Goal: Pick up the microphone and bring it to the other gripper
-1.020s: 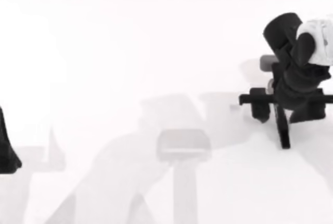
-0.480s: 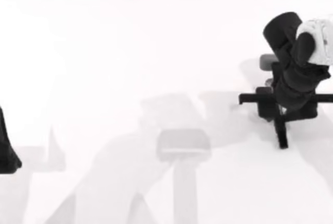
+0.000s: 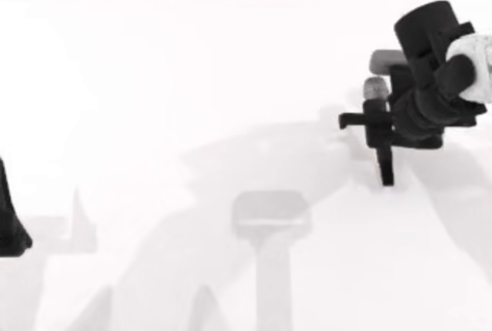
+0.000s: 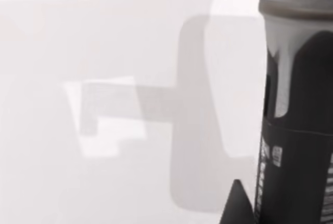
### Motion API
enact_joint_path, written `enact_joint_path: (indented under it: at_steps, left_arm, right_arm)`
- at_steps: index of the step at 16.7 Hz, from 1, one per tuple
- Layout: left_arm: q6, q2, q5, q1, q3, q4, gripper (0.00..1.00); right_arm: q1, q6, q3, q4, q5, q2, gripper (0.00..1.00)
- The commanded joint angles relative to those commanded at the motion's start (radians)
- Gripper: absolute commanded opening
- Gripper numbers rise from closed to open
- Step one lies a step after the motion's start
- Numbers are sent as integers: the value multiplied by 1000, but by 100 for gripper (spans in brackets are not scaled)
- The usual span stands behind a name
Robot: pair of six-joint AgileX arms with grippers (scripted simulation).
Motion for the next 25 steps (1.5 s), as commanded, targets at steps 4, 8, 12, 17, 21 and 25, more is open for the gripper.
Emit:
enact_joint_path:
  at_steps: [4,8,12,17,21,25]
  left_arm:
    - [0,0,0,0,0,0,100]
    - [0,0,0,0,0,0,100]
    - [0,0,0,0,0,0,100]
    - [0,0,0,0,0,0,100]
    - [0,0,0,0,0,0,100]
    - [0,0,0,0,0,0,100]
  right_arm:
    - [-4,-69,-92,338,-113,-64,0]
    - [-9,-146,-203,728,-236,-149,0]
    - [-14,-216,-292,1038,-340,-244,0]
    - [-18,-264,-342,1195,-403,-322,0]
    - [-13,-261,-337,1193,-402,-319,0]
    - [51,-258,-348,1187,-339,-346,0]
